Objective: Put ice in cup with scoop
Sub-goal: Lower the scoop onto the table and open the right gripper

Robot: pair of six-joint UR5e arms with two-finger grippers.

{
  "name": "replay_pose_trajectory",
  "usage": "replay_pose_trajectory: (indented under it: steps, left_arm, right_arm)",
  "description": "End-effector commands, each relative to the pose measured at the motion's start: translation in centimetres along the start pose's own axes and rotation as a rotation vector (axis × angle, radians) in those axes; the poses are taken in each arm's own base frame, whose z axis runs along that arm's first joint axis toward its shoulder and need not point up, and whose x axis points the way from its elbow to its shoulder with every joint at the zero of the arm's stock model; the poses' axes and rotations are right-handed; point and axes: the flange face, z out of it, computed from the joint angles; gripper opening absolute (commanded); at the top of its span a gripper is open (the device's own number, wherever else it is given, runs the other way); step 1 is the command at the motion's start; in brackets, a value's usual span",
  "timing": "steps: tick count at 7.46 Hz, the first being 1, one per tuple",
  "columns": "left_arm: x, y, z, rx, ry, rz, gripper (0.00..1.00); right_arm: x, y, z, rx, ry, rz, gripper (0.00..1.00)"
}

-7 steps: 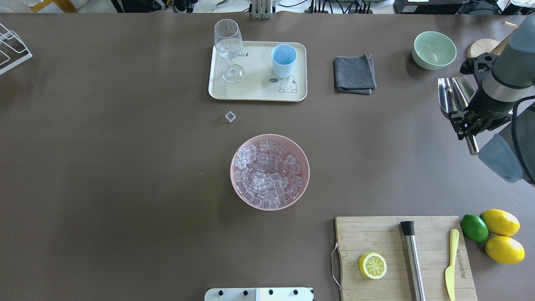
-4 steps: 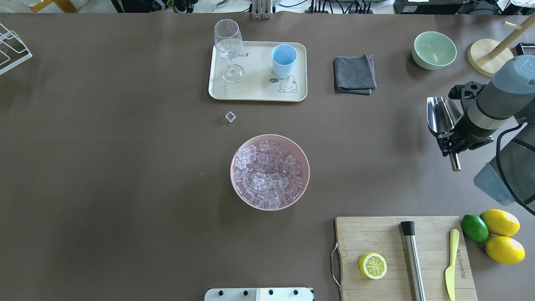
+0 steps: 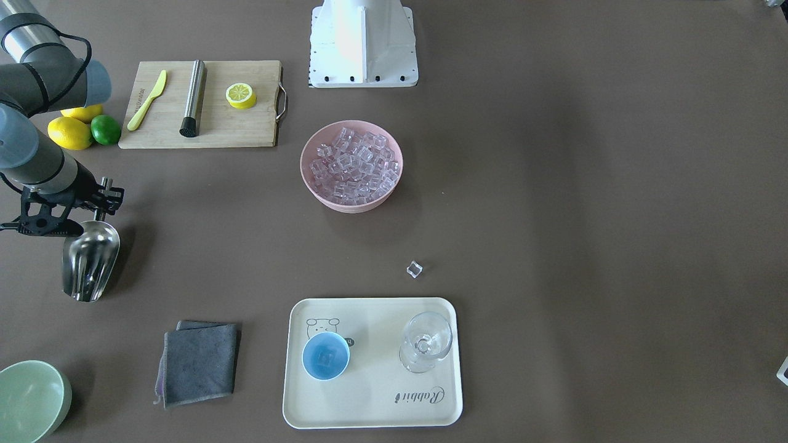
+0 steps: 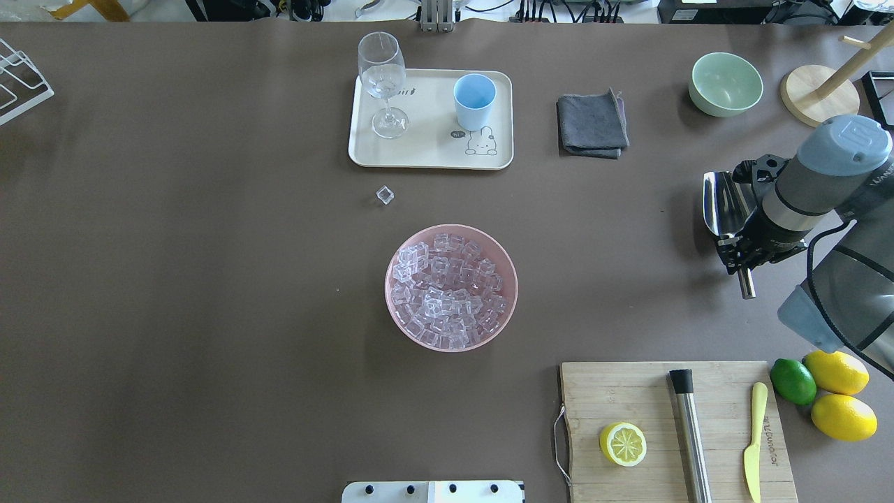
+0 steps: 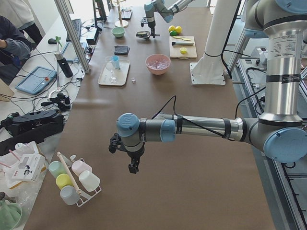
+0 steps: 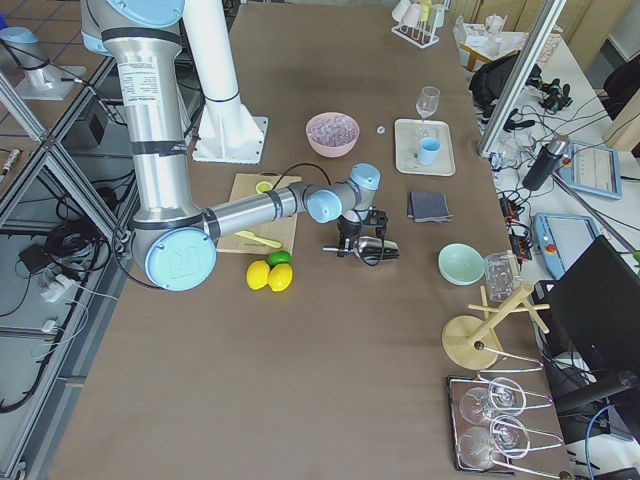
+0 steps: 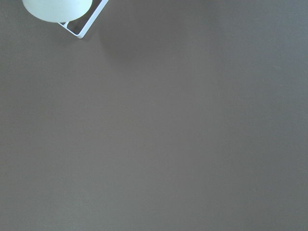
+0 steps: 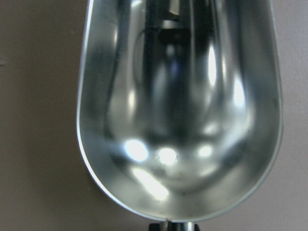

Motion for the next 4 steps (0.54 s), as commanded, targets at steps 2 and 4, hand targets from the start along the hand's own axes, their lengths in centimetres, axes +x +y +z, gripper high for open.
replay_pose_trajectory:
  steps: [2, 4]
  left_arm:
    - [-1.3, 1.0, 1.0, -0.015, 0.005, -0.025, 0.98]
    - [-1.1, 0.9, 0.7, -0.011, 0.005, -0.023, 0.98]
  right_arm:
    - [0.6, -0.7, -1.3, 0.044, -0.030, -0.042, 1.00]
    - [1.6, -1.6, -6.1, 0.119, -0.067, -0.015, 1.00]
